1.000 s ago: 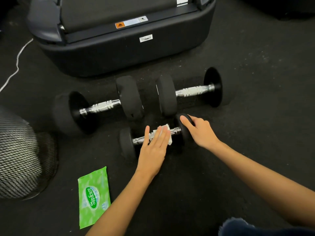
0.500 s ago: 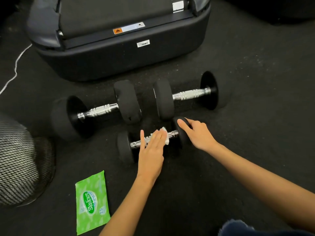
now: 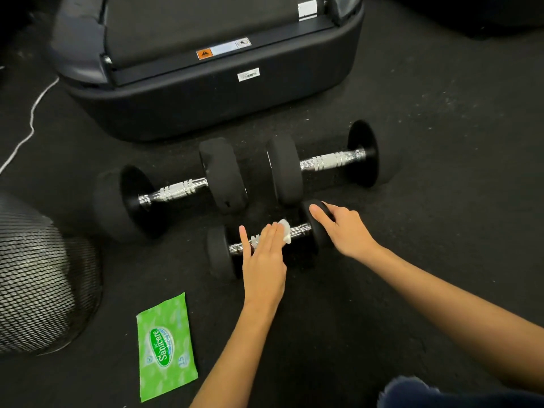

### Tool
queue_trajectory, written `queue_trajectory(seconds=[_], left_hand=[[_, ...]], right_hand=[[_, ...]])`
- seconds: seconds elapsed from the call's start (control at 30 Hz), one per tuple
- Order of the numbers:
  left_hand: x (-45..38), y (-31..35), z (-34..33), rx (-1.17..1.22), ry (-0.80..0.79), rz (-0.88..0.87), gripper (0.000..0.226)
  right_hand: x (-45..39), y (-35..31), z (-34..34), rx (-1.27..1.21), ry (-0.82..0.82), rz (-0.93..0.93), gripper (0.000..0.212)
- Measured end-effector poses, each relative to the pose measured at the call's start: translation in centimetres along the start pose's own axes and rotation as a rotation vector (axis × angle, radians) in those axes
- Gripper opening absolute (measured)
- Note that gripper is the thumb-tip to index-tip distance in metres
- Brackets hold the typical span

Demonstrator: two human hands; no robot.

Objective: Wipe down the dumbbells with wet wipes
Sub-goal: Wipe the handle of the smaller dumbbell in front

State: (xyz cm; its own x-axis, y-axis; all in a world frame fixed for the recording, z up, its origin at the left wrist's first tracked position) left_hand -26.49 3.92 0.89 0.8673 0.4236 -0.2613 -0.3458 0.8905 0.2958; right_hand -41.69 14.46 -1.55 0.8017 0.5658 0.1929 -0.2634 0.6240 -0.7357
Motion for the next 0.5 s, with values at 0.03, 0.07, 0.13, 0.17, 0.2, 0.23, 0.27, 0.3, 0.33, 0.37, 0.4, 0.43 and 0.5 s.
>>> queue_trajectory(seconds=[0.03,0.07,0.13,0.17,0.2,0.23,0.27,0.3,0.33,0.37,0.4,0.43,0.5], left_hand=[[-0.1,0.2,-0.1,0.01,0.004,0.013,0.061],[-0.2,0.5,-0.1,0.014,0.005,0.008,0.061],[-0.6,1.4,-0.5,0.002,-0.011,-0.053,0.063],[-0.7,2.0,-0.7,-0.012,-0.022,-0.096,0.066],[-0.9,2.5,-1.0,-0.025,-0.036,-0.14,0.07],[-0.9,2.8,-1.3,-0.04,-0.053,-0.177,0.072],[-0.9,3.0,-1.5,-0.061,-0.065,-0.204,0.072],[-0.8,3.0,-1.6,-0.081,-0.072,-0.224,0.069],[-0.5,2.7,-1.7,-0.098,-0.067,-0.244,0.066],[-0.1,2.4,-1.8,-0.114,-0.064,-0.268,0.064],[0.5,1.9,-1.8,-0.126,-0.068,-0.294,0.065],[1.1,1.5,-1.8,-0.129,-0.082,-0.312,0.066],[2.1,1.0,-1.5,-0.102,-0.096,-0.303,0.069]], right_hand=[[0.1,-0.1,0.0,0.009,0.008,-0.004,0.075],[0.1,-0.1,0.0,0.016,0.009,-0.003,0.078],[0.1,-0.1,0.0,0.027,0.01,0.002,0.08],[0.1,-0.1,0.0,0.027,0.013,0.001,0.078],[0.1,-0.2,0.0,0.026,0.014,0.002,0.076],[0.1,-0.2,0.0,0.023,0.014,0.005,0.075],[0.1,-0.2,0.0,0.019,0.011,0.011,0.075],[0.1,-0.2,0.0,0.015,0.008,0.017,0.075],[0.1,-0.1,0.0,0.015,0.005,0.025,0.077],[0.1,0.0,0.0,0.02,0.002,0.031,0.078],[0.2,0.0,0.1,0.029,-0.002,0.035,0.078],[0.2,0.0,0.1,0.037,-0.005,0.036,0.077],[0.3,-0.1,0.3,0.045,-0.006,0.034,0.08]])
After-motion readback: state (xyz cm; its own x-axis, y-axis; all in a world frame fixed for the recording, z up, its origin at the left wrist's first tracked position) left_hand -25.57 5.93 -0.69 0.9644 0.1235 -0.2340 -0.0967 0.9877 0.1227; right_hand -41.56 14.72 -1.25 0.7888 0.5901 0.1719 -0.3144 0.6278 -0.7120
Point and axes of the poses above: each hand's wrist, its own x-axis away from the middle knuckle, its own z-axis out of the back of the hand, y = z × x, the point moved 5 cm from there along -x, towards the middle knuckle, and after that the axes turned 2 degrees about x, right-handed, at the moved point
